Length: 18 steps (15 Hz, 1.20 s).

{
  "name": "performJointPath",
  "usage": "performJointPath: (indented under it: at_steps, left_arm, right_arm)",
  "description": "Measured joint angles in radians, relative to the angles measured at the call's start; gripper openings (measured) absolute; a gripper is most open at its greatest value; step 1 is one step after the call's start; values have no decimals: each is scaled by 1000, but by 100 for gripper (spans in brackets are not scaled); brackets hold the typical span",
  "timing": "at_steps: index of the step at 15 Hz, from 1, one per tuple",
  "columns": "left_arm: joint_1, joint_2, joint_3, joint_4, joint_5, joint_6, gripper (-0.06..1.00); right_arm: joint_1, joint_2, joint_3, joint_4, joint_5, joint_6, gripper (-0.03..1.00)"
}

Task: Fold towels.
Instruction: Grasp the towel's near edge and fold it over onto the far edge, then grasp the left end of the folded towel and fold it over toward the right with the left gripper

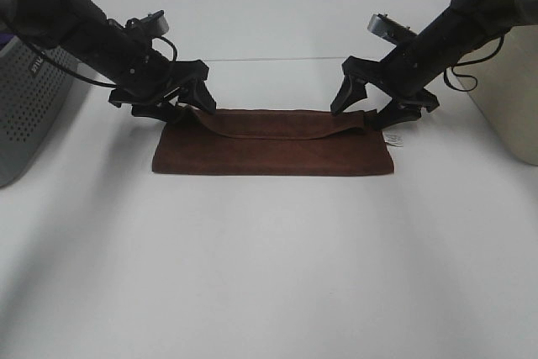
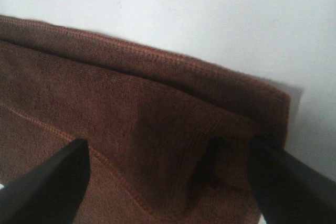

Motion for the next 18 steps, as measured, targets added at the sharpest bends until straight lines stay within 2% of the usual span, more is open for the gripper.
performJointPath:
  at_steps: [3, 4, 6, 7, 8, 10, 11, 12, 14, 16, 18]
  left_arm:
    - [1, -27, -30, 77, 53, -6, 67]
    - [1, -27, -30, 77, 53, -6, 67]
    - [1, -67, -32, 144, 65, -49, 67]
    - [1, -82, -37, 272, 95, -160, 67]
    - [1, -82, -37, 272, 95, -160, 67]
    - [1, -82, -37, 419, 136, -316, 67]
    - [8, -82, -37, 467, 143, -367, 67]
    - [21, -78, -37, 458, 141, -384, 67]
    - [67, -41, -37, 339, 148, -358, 67]
    - [111, 8, -37, 168, 176, -238, 67]
    - [119, 32, -37, 82, 176, -156, 67]
  right_arm:
    - [0, -34, 0, -14, 28, 1, 80]
    - [0, -34, 0, -14, 28, 1, 80]
    - [0, -71, 0, -16, 63, 9, 80]
    - [0, -89, 0, -57, 106, 48, 80]
    - [0, -89, 0, -57, 106, 48, 80]
    - [0, -100, 0, -148, 159, 111, 80]
    - [0, -106, 0, -218, 199, 155, 80]
    - [0, -109, 0, -256, 213, 169, 80]
    - [0, -110, 0, -301, 228, 184, 80]
    - [0, -110, 0, -304, 228, 184, 80]
    - [0, -110, 0, -306, 226, 185, 80]
